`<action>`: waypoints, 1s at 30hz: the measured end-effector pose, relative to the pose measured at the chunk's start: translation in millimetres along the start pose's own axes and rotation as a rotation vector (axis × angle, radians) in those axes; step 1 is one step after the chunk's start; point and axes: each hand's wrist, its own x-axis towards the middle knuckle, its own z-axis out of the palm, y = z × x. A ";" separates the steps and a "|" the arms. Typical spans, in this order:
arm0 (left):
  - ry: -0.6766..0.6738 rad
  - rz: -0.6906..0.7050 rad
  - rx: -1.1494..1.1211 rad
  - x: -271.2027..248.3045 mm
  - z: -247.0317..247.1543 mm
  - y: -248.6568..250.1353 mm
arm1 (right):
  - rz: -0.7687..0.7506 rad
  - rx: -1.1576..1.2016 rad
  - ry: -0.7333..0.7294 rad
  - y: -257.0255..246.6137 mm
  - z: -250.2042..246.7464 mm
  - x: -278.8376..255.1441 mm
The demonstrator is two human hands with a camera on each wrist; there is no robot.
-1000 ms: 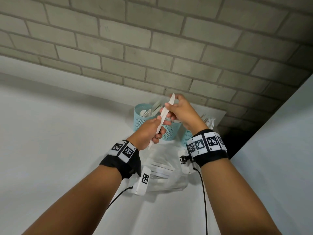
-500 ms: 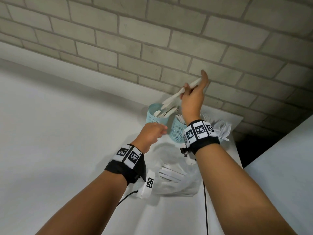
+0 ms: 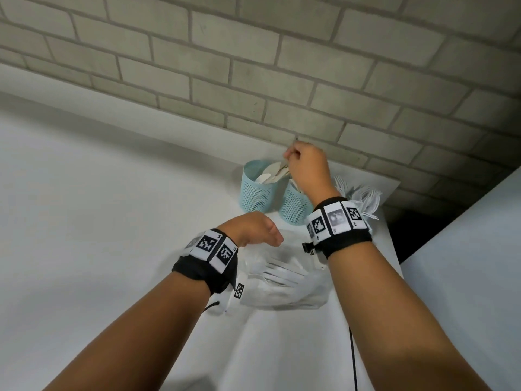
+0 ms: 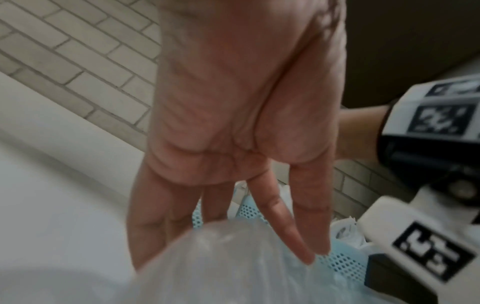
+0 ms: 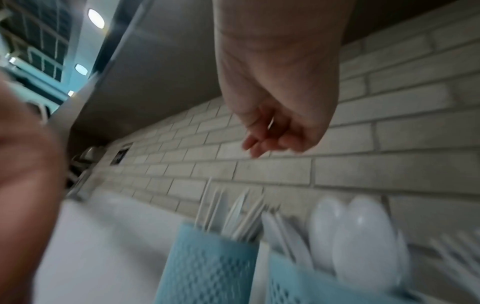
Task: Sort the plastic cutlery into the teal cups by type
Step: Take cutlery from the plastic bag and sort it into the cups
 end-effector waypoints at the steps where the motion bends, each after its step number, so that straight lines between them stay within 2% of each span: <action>1: -0.012 -0.006 0.051 -1.0 1.9 0.8 | 0.046 0.053 -0.084 -3.6 -11.4 -5.8; 2: -0.017 -0.008 0.098 -1.9 3.9 1.6 | 0.088 0.036 -0.220 -7.1 -21.8 -12.8; 5: -0.013 -0.028 0.201 -3.2 8.9 1.9 | 0.216 -0.116 -0.754 -11.3 -35.2 -41.3; 7: 0.006 -0.044 0.284 -3.9 11.9 0.2 | 0.286 -0.180 -0.985 -5.6 -27.8 -60.4; 8: 0.023 -0.050 0.314 -4.6 13.1 -1.0 | 0.284 -0.235 -1.037 -2.7 -22.5 -69.1; 11: 0.119 -0.033 0.310 -9.9 15.8 -2.8 | 0.211 -0.396 -1.027 8.4 -3.6 -89.7; 18: 0.254 0.052 0.143 -18.7 19.6 -13.1 | 0.177 -0.414 -0.866 17.3 23.7 -129.6; 25: 0.258 0.114 0.051 -23.8 19.4 -14.3 | 0.190 -0.398 -0.949 12.0 23.0 -129.9; 30: 0.246 0.114 0.022 -22.9 16.9 -18.0 | 0.165 -0.375 -0.921 16.4 17.2 -131.0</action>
